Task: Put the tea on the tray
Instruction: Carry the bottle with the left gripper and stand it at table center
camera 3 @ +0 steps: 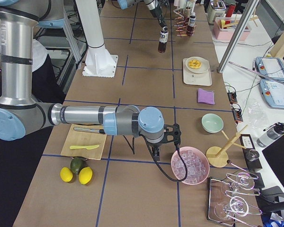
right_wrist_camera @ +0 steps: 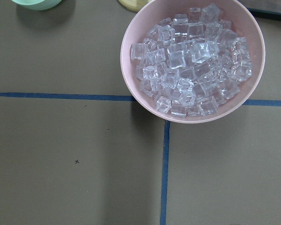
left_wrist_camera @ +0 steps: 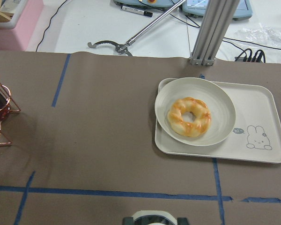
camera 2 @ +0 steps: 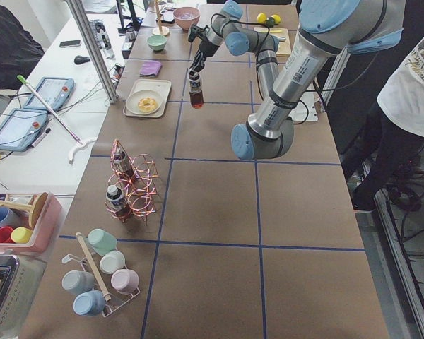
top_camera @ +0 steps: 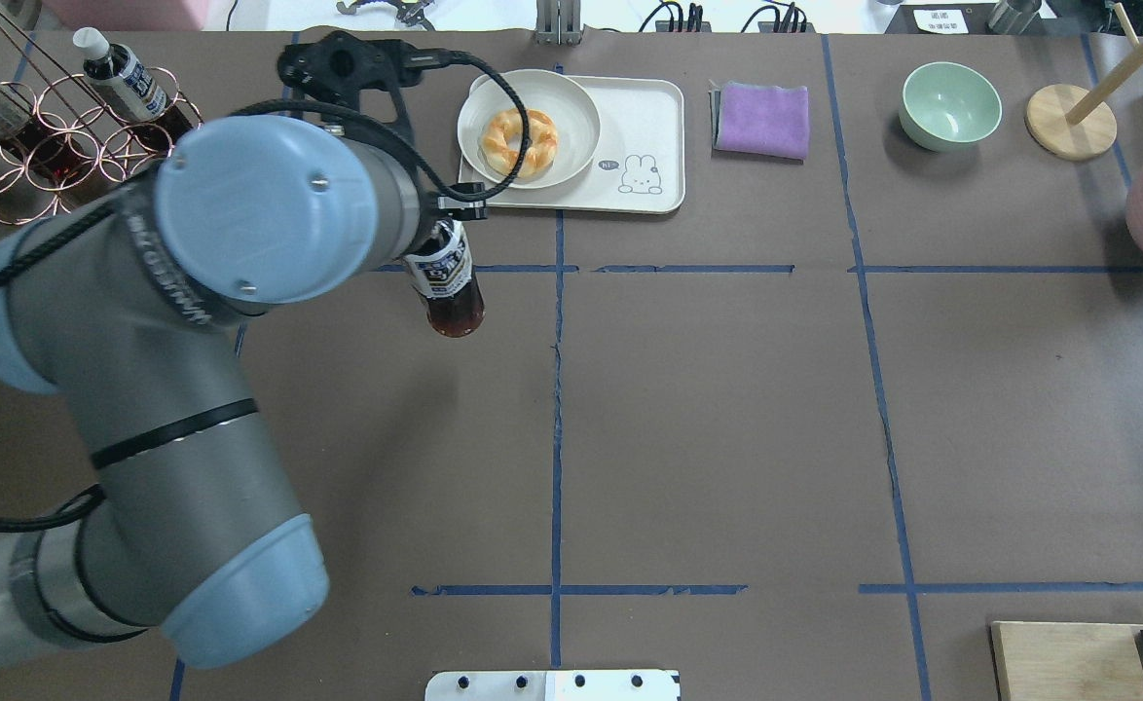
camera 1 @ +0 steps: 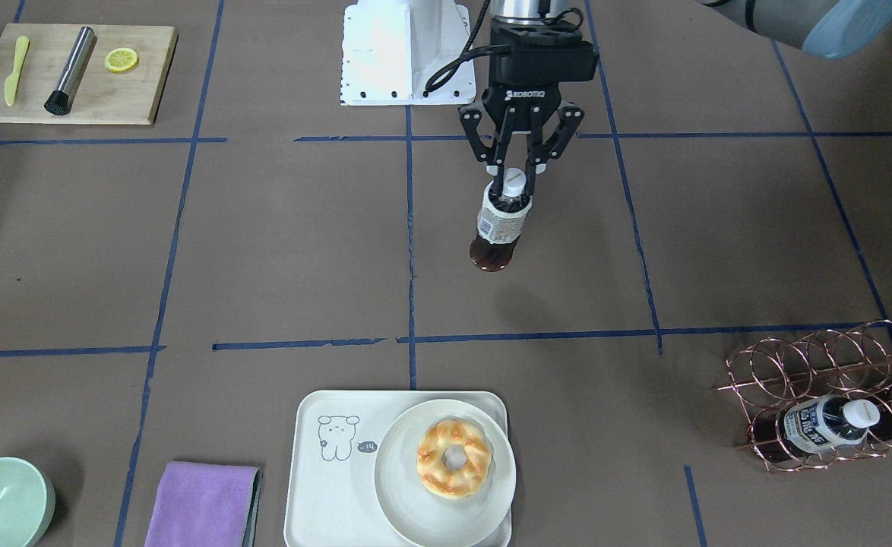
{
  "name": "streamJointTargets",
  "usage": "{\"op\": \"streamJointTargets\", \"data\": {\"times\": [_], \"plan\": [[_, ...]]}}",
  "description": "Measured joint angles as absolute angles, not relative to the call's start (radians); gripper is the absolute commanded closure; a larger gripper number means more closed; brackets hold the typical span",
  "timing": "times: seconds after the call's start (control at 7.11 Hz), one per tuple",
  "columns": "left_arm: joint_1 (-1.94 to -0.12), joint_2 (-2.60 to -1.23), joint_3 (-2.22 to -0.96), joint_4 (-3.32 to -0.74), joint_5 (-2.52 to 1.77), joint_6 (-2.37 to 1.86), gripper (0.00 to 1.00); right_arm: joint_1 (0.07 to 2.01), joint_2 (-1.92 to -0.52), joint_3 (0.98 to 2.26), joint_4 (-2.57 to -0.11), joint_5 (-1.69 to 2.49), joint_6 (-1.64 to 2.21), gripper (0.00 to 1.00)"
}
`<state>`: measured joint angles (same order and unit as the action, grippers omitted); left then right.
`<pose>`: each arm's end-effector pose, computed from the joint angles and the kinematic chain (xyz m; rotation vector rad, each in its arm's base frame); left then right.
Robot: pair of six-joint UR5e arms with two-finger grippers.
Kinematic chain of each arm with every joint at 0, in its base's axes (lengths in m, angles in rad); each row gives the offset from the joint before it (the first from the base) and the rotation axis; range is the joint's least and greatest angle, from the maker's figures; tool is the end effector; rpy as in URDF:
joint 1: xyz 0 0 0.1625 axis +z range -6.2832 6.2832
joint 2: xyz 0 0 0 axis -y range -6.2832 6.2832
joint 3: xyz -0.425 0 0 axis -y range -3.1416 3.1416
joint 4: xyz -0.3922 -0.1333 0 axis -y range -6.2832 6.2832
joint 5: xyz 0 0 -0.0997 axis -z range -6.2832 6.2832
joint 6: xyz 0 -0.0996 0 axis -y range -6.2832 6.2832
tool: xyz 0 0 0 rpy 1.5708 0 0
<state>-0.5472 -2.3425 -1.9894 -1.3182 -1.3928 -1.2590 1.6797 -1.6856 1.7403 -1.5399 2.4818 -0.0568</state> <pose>0.4168 -0.4307 0.0806 0.5413 0.7846 -0.3008 0.1029 -0.4389 0.6156 0.1547 -0.9007 0.0094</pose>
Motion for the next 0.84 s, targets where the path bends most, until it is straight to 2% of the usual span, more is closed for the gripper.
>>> {"op": "streamJointTargets", "data": {"times": [0.28, 0.7, 0.84], "plan": [[-0.474, -2.428, -1.859, -1.346, -1.329, -1.3, 1.0, 1.68, -1.686, 1.741, -1.539, 2.482, -0.057, 0.0], [-0.422, -2.448, -1.786, -1.403, -1.302, -1.312, 0.98, 1.68, -1.684, 1.741, -1.54, 2.483, -0.057, 0.0], [-0.414, -2.454, -1.771, -1.409, -1.302, -1.311, 0.88, 1.68, -1.685, 1.741, -1.54, 2.482, -0.057, 0.0]]}}
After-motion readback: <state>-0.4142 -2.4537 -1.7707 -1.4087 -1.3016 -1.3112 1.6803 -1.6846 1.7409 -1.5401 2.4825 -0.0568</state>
